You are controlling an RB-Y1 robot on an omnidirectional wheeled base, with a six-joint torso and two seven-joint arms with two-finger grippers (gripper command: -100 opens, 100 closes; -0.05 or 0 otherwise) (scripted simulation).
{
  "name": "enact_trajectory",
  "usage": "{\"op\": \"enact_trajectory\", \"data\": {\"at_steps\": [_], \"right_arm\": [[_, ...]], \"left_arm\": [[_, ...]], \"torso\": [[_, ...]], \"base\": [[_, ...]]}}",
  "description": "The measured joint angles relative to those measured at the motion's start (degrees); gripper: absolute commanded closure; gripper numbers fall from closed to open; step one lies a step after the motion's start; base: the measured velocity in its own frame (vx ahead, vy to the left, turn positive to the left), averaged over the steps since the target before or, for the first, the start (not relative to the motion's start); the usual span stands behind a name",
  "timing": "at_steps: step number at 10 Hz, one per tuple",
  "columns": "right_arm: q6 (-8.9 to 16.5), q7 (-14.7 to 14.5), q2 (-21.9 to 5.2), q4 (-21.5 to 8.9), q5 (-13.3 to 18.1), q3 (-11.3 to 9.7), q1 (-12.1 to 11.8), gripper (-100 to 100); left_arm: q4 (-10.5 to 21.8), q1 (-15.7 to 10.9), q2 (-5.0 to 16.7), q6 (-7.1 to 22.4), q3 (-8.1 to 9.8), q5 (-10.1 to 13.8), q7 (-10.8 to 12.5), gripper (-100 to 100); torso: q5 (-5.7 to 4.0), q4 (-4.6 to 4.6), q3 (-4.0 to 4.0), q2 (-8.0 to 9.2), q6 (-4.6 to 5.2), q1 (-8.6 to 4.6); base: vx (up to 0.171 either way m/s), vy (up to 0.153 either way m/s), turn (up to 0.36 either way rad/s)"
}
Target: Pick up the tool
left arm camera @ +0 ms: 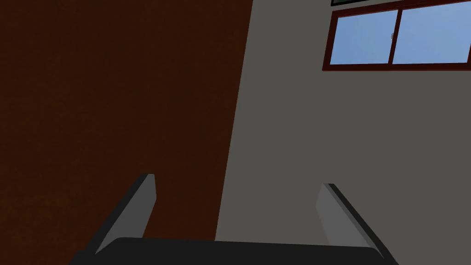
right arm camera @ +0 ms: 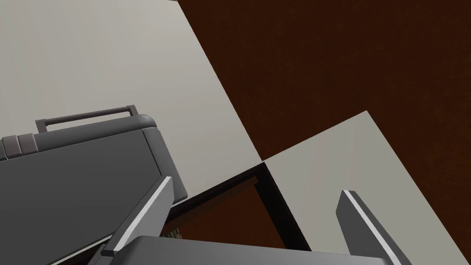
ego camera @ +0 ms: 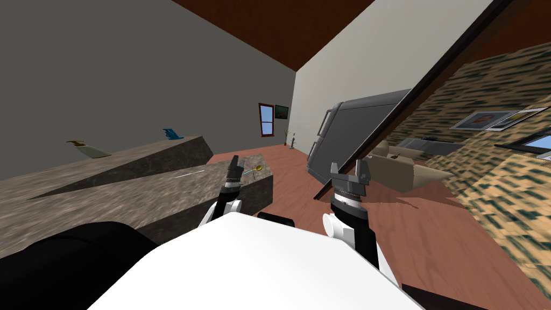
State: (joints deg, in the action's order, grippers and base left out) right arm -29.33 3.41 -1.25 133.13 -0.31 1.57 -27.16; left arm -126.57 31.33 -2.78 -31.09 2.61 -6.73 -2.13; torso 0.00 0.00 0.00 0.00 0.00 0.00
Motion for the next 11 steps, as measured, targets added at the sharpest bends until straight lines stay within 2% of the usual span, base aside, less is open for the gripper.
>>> {"op": "enact_trajectory", "data": {"at_steps": [6,9,11], "right_arm": [[0.0,0.0,0.0,0.0,0.0,0.0,0.0,0],[0.0,0.0,0.0,0.0,0.0,0.0,0.0,0],[0.0,0.0,0.0,0.0,0.0,0.0,0.0,0]], "left_arm": [[0.3,0.78,9.23,4.0,0.44,0.57,-1.11,-100],[1.17,1.02,14.59,8.52,1.11,1.2,-2.58,-100],[0.61,2.01,18.09,12.37,1.37,1.62,-3.9,-100]], "torso": [[-0.01,0.0,0.01,0.02,0.0,-0.05],[-0.02,0.01,0.03,0.05,0.0,-0.09],[-0.02,0.01,0.03,0.05,0.0,-0.1]], "base": [[-0.003,-0.015,-0.001],[-0.013,-0.032,-0.001],[-0.012,-0.034,0.0]]}}
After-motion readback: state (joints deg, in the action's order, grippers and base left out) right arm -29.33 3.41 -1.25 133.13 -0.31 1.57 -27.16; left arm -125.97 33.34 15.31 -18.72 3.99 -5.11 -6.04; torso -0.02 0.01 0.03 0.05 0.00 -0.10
